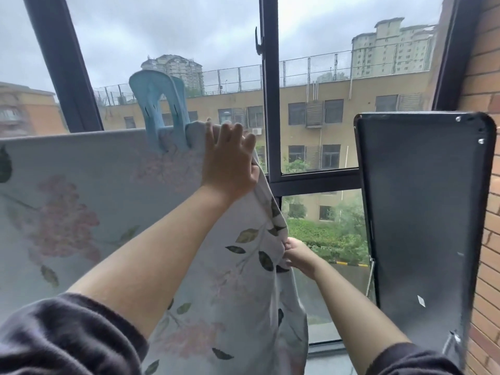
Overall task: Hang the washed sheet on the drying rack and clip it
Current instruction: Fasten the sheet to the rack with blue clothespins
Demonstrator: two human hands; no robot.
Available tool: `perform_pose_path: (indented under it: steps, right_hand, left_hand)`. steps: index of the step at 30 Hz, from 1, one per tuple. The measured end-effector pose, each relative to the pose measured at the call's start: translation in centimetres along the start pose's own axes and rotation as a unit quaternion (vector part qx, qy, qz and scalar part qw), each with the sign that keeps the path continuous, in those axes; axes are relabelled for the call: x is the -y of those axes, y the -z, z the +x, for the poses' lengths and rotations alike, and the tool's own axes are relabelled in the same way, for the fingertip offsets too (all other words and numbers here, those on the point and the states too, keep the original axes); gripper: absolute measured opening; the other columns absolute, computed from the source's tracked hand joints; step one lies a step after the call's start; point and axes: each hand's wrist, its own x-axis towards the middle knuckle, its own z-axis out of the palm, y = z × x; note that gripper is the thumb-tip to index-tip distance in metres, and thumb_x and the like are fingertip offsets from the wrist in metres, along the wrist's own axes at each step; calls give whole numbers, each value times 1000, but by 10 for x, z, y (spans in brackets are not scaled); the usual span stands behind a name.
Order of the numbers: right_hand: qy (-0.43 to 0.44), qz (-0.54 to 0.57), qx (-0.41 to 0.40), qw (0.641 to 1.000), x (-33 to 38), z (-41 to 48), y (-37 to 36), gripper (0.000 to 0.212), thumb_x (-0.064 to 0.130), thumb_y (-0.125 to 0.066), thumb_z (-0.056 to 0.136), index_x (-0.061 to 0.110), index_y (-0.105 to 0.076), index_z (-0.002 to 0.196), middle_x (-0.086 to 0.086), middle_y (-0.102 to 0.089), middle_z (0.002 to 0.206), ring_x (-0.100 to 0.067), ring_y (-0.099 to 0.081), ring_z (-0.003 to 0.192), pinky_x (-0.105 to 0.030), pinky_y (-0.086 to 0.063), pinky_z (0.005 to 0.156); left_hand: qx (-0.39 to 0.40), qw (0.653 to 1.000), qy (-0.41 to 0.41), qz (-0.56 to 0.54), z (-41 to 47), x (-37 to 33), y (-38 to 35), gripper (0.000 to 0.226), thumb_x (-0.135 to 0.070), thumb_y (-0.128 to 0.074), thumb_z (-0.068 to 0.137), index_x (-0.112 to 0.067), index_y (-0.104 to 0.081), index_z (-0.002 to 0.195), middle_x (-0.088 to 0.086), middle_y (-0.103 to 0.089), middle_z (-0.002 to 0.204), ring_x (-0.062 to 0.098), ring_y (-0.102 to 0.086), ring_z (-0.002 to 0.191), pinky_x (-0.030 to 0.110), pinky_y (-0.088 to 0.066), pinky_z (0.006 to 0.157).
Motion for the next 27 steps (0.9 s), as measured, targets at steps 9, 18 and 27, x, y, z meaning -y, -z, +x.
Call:
perform_pose_path:
  steps: [9,18,27]
  right_hand:
    - [-123,193,102,968,-43,0,-53,36,46,-57,86,13,-71,92,-5,-73,92,-20,-68,84,-35,-56,79]
    - [-106,28,58,992,-114,-20,-45,32,20,-59,72,11,-68,102,-3,-71,93,-7,-63,74,-22,-48,66]
    - [-80,-359,122,922,-204,-20,-54,30,22,-56,84,14,-59,112,-11,-64,114,-28,-59,103,-31,-45,76]
  left_hand:
    - [-42,999,-14,-2,-3,4,-4,34,-33,-48,75,-13,-51,102,11,-51,113,33,-44,116,61,-16,111]
    - [26,977,-208,-32,-131,-44,-63,66,-25,-63,72,-16,-48,136,13,-27,154,34,-19,144,69,-14,106]
    - [156,915,-371,30,-189,-84,-96,38,-10,-51,81,-12,-60,118,14,-39,148,32,-30,140,65,-15,108]
